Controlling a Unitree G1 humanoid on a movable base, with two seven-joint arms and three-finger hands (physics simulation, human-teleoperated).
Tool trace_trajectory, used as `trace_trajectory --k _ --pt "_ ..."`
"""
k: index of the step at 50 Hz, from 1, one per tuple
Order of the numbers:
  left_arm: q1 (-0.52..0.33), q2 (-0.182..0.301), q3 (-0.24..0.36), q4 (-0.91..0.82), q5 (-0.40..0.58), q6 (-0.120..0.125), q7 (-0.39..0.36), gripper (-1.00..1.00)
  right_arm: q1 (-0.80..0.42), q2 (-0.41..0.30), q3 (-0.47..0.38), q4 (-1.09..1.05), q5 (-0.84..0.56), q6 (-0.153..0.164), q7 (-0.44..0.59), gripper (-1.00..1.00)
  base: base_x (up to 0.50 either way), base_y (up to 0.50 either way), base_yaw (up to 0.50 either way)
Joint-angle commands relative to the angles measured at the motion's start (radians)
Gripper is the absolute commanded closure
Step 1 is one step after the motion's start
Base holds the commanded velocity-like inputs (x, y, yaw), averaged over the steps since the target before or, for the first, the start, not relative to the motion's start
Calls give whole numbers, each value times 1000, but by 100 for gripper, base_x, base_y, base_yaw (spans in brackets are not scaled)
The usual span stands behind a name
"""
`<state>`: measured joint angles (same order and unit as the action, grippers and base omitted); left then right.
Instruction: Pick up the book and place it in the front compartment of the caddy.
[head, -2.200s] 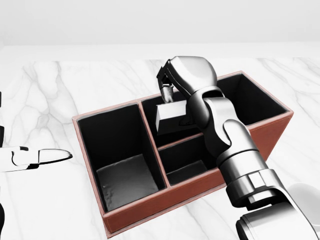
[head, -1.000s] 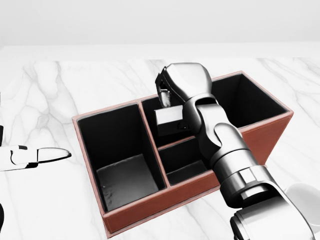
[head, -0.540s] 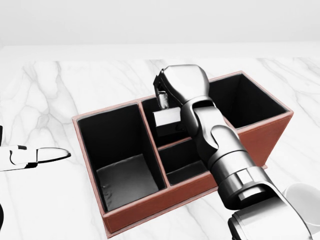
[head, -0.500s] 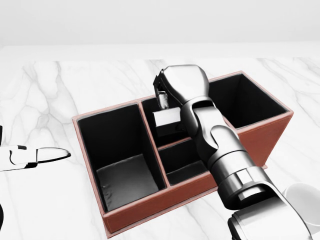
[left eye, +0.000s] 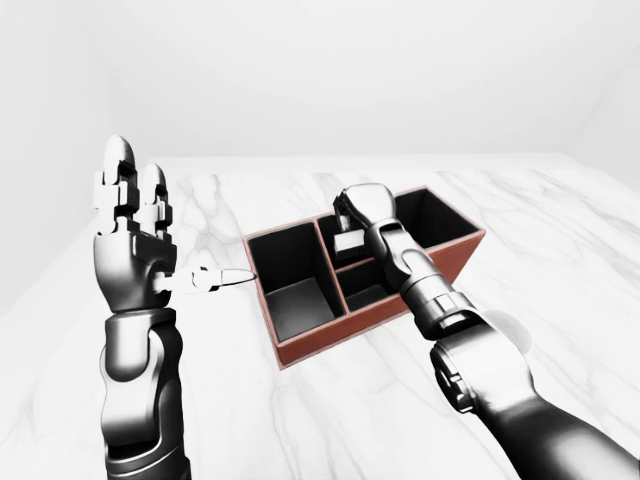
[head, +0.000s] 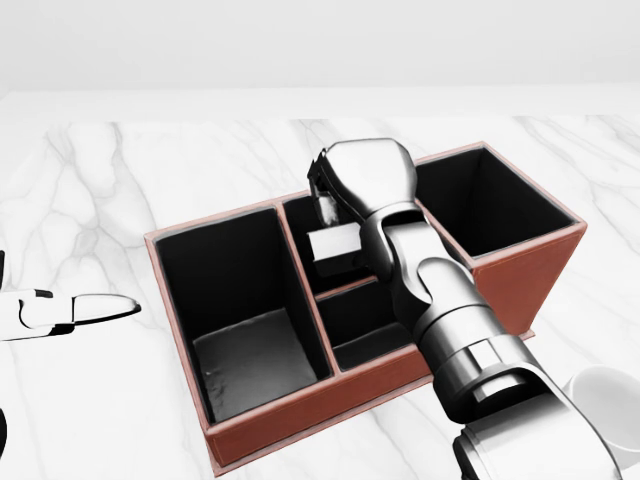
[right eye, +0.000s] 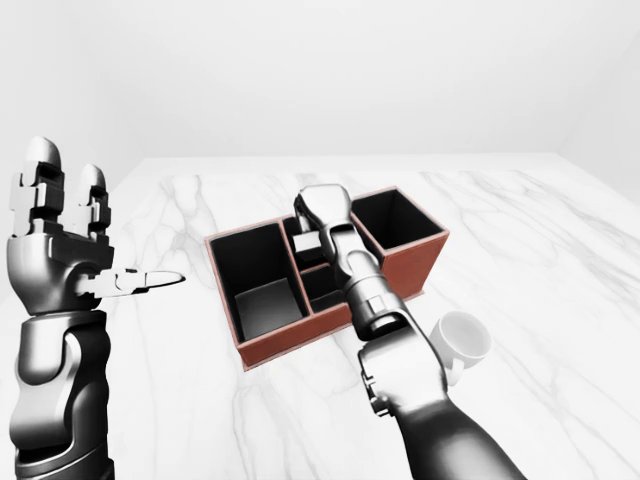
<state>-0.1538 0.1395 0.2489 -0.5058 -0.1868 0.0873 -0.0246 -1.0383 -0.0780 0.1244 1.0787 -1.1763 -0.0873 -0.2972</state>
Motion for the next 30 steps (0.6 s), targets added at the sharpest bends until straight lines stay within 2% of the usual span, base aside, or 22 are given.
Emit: trace_trajectory --k 1,30 --pt "1 0 -2 -1 -1 0 2 -100 -12 1 -9 10 -31 0 -49 100 0 0 0" --pt "-2 2 1 2 -1 0 2 -100 -5 11 0 30 -54 0 -83 100 0 0 0"
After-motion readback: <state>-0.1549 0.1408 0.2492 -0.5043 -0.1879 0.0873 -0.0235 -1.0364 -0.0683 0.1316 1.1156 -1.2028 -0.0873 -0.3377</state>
